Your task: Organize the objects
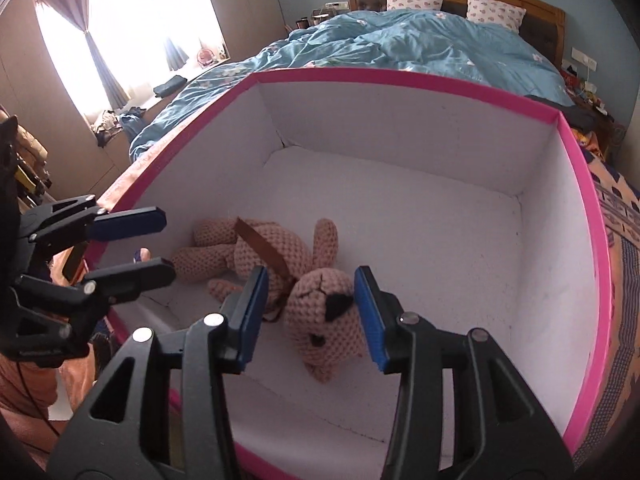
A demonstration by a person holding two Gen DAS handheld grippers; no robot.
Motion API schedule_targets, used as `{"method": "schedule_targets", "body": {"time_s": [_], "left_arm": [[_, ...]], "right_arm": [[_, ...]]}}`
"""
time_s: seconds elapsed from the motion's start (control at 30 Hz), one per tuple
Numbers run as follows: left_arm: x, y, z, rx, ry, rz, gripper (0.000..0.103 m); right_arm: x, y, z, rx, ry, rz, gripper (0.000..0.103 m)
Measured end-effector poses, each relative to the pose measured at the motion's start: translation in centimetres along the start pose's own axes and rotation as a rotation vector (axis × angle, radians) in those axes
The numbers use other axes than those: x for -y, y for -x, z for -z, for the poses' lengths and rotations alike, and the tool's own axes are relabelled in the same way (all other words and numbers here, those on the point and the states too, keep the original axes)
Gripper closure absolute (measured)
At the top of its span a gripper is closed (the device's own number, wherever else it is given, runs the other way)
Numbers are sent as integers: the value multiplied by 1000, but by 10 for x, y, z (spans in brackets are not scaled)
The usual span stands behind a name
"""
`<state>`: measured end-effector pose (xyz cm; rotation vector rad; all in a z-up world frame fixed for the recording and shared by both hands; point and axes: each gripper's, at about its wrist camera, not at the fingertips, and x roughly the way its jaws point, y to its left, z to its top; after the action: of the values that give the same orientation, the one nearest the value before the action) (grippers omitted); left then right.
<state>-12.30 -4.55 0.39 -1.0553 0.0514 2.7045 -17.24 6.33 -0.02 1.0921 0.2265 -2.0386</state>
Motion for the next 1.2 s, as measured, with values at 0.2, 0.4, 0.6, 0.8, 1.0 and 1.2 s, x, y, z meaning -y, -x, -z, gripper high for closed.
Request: {"method": "schedule_targets", "body": {"time_s": [0.2,0.4,0.6,0.8,1.0,1.2], "left_arm": [[-2,-7,-2,24,-33,-25,60],[-4,-5,0,53,-49,-27,55],[-5,9,4,82,6,35,45],[-3,58,19,168,43,99,30],[1,81,45,167,57,121,30],[3,79,82,97,79,110,30]], "right_arm": [[6,15,17,-20,-64,-50,56],[-2,30,28,5,-125,-149,56],[-16,51,33,110,-135,-105,56],[-37,95,67,238,-93,-130,49],[-70,102,103,212,-1,-175,46],[-93,81,136,107,24,-247,46]]}}
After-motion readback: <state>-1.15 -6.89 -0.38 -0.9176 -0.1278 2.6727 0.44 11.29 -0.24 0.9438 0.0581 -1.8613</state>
